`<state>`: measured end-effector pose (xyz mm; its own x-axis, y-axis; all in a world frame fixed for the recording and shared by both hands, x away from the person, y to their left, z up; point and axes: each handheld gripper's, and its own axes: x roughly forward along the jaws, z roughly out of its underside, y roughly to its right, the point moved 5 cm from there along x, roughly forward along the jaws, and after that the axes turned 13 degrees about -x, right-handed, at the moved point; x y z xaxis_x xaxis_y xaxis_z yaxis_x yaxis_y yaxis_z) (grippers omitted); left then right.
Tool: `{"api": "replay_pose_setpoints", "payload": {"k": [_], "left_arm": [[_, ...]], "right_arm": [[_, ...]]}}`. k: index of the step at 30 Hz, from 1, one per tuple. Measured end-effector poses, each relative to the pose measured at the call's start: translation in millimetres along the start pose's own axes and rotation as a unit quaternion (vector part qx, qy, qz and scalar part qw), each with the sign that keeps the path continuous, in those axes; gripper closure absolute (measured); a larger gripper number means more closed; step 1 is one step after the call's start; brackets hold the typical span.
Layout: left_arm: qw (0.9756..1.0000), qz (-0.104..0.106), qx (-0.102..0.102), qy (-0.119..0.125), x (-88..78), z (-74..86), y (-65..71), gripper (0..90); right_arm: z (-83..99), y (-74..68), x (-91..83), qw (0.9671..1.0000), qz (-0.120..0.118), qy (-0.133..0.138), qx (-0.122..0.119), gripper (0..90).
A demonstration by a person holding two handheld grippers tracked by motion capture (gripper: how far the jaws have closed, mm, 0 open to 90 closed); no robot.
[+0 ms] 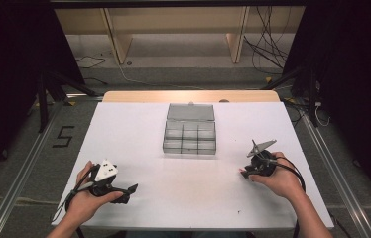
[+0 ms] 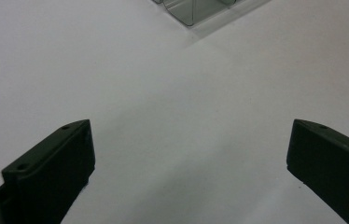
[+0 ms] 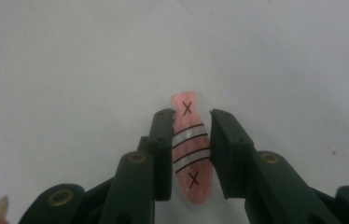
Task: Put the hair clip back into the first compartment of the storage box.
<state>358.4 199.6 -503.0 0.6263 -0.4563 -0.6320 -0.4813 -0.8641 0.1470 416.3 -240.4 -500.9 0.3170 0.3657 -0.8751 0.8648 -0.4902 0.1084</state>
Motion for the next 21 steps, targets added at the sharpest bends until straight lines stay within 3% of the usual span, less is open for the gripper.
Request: {"api": "replay_pose_setpoints", "payload": {"k": [9,21], "left_arm": [[1.0,-0.001,0.001,0.0,0.2,0.0,0.2,0.5],[1.0,0.0,0.0,0.002,0.4,-0.1,0.4,0.6]], "right_arm": [[-12.1,-1.1,-4.4,0.9987,0.025,0.044,0.0,71.4],[-31.3,-3.3,-4.4,0.9954,0.047,0.083,0.001,71.5]]}}
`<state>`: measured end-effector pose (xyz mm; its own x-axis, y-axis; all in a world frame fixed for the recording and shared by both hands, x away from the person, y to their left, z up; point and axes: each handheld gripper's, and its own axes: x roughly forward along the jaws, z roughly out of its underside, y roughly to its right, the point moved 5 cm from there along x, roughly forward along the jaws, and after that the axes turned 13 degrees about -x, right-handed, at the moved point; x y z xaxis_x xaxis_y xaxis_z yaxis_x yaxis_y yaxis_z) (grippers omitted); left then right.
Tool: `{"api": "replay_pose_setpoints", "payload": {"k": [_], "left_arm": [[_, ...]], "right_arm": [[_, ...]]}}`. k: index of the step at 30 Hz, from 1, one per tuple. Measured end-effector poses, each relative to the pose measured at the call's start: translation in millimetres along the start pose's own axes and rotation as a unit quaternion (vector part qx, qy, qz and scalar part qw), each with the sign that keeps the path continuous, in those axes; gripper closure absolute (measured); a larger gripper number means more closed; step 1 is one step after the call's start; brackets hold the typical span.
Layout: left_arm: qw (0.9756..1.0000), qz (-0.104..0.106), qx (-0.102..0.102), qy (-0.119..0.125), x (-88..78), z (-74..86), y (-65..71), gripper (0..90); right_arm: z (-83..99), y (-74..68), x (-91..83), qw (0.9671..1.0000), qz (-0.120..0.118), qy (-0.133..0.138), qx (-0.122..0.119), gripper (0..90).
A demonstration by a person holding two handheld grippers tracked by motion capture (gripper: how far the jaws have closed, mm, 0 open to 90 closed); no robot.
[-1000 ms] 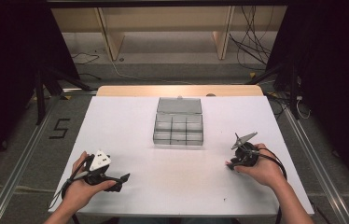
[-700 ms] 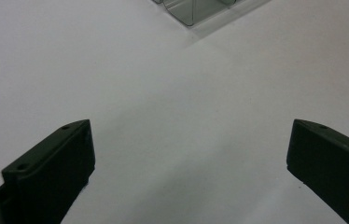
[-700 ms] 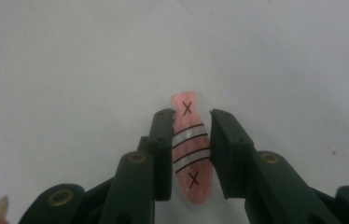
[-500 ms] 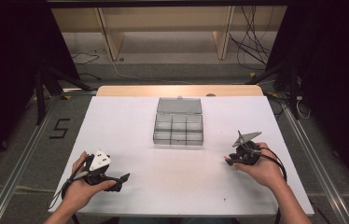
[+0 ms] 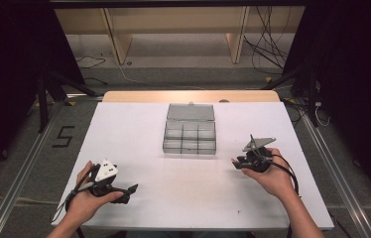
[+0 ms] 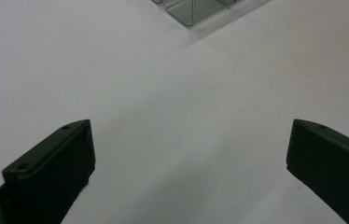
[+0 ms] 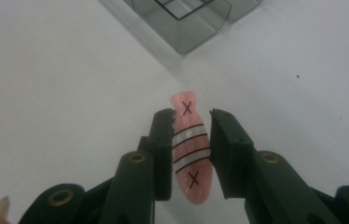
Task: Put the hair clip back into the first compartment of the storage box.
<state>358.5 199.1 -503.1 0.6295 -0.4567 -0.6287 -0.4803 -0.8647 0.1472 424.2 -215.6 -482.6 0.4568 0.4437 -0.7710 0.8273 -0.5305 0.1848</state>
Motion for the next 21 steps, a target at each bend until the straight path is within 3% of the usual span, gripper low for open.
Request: {"api": "replay_pose_setpoints", "payload": {"k": [21], "left_arm": [[1.0,0.002,0.001,-0.001,-0.2,0.0,0.3,1.3]], "right_arm": [[-33.6,-0.3,10.8,0.9979,0.036,0.054,0.008,71.5]]}}
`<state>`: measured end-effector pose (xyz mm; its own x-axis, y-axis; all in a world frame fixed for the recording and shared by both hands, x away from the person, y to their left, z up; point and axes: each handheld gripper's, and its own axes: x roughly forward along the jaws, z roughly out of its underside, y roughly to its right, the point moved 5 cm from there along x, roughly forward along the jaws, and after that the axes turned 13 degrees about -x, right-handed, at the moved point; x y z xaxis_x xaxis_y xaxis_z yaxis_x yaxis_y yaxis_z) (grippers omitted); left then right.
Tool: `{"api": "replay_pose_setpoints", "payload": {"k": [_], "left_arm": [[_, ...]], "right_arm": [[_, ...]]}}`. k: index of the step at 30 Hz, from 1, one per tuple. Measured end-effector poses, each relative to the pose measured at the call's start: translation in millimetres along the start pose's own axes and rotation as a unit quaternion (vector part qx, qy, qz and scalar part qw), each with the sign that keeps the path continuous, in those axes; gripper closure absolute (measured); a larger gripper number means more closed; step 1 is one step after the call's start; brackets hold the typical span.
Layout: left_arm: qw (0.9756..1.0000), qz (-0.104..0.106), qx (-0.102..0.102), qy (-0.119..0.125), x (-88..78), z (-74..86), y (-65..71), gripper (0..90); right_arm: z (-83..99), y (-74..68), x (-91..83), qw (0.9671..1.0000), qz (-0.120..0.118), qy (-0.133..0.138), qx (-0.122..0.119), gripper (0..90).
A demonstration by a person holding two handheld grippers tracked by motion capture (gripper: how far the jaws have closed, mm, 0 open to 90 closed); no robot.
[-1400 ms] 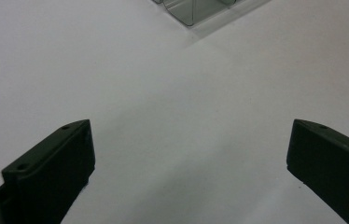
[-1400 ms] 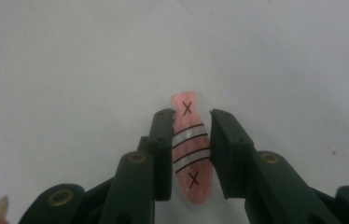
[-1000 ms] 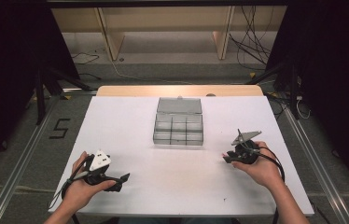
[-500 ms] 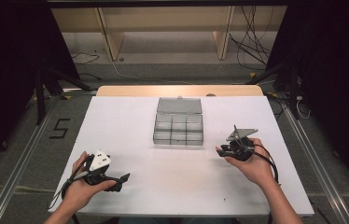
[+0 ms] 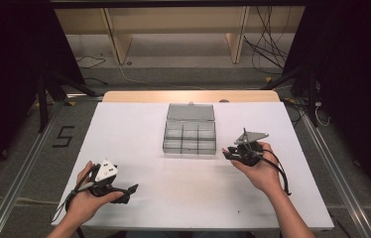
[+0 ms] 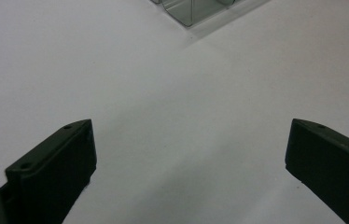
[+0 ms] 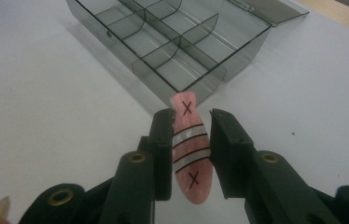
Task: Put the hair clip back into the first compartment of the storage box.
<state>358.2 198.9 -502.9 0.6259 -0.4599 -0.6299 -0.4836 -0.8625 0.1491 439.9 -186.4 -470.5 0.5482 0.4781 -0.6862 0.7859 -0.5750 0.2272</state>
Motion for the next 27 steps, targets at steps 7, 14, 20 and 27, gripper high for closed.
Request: {"api": "replay_pose_setpoints", "payload": {"k": [7,14,20,27], "left_arm": [[1.0,0.0,0.001,0.001,-0.2,0.1,-0.2,1.4],[1.0,0.001,0.001,0.001,-0.2,0.1,0.0,1.5],[1.0,0.003,0.002,0.001,-0.7,0.0,0.3,1.5],[1.0,0.005,0.005,-0.001,-0.6,0.2,1.4,1.5]], "right_arm": [[-11.1,-1.6,4.8,0.9998,0.008,0.017,0.0,71.5],[-23.8,0.1,8.0,0.9994,0.019,0.029,0.004,71.5],[-33.2,0.9,14.0,0.9991,0.025,0.035,0.002,71.5],[-45.3,-0.6,19.9,0.9989,0.027,0.037,-0.002,71.5]]}}
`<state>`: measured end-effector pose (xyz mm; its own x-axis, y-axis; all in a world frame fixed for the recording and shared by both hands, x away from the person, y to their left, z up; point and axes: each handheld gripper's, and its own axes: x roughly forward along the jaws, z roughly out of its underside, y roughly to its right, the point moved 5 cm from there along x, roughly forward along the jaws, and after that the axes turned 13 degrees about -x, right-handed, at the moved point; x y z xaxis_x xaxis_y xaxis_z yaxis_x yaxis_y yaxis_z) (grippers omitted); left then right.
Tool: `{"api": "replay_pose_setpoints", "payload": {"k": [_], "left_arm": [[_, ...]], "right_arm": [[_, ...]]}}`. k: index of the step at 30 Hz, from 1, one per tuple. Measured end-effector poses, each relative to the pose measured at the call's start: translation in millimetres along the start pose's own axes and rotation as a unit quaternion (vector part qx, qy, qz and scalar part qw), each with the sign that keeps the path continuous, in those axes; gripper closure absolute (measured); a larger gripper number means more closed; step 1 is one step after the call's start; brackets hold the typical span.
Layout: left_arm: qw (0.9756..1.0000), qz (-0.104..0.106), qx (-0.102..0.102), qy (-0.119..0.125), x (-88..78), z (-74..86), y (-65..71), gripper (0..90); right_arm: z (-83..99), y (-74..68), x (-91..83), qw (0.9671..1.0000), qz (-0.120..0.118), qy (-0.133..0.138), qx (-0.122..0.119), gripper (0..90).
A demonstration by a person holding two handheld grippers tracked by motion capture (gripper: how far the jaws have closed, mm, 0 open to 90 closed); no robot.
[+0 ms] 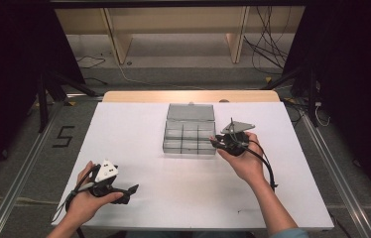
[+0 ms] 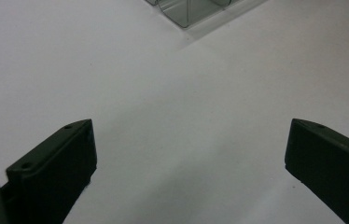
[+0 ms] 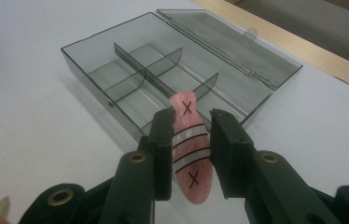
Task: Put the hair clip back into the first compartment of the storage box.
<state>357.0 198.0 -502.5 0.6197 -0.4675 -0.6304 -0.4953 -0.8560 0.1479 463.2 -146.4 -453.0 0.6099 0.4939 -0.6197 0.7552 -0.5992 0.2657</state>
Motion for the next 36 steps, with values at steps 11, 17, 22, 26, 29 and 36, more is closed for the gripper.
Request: {"api": "replay_pose_setpoints", "payload": {"k": [11,17,22,26,29,36], "left_arm": [[1.0,0.005,0.002,0.001,0.1,-0.1,1.2,1.6],[1.0,0.004,0.001,0.001,-0.2,-0.2,1.2,1.6],[1.0,0.004,-0.001,0.004,-0.9,-0.4,1.4,1.6],[1.0,0.005,-0.001,0.003,-1.6,-0.2,0.8,1.6],[1.0,0.004,0.0,0.003,-2.1,-0.1,0.0,1.6],[1.0,0.005,0.001,0.004,-2.5,0.0,0.9,1.7]], "right_arm": [[-12.9,-3.6,13.3,1.0,-0.001,0.006,0.004,71.5],[-20.4,-5.8,20.2,0.9999,-0.003,0.009,0.005,71.5],[-25.2,-7.8,25.3,0.9999,-0.002,0.011,0.003,71.5],[-27.9,-10.9,31.4,0.9999,-0.005,0.013,0.001,71.5],[-31.6,-12.4,35.1,0.9999,-0.004,0.014,-0.001,71.5],[-40.2,-16.1,42.1,0.9999,-0.007,0.014,-0.004,71.6]]}}
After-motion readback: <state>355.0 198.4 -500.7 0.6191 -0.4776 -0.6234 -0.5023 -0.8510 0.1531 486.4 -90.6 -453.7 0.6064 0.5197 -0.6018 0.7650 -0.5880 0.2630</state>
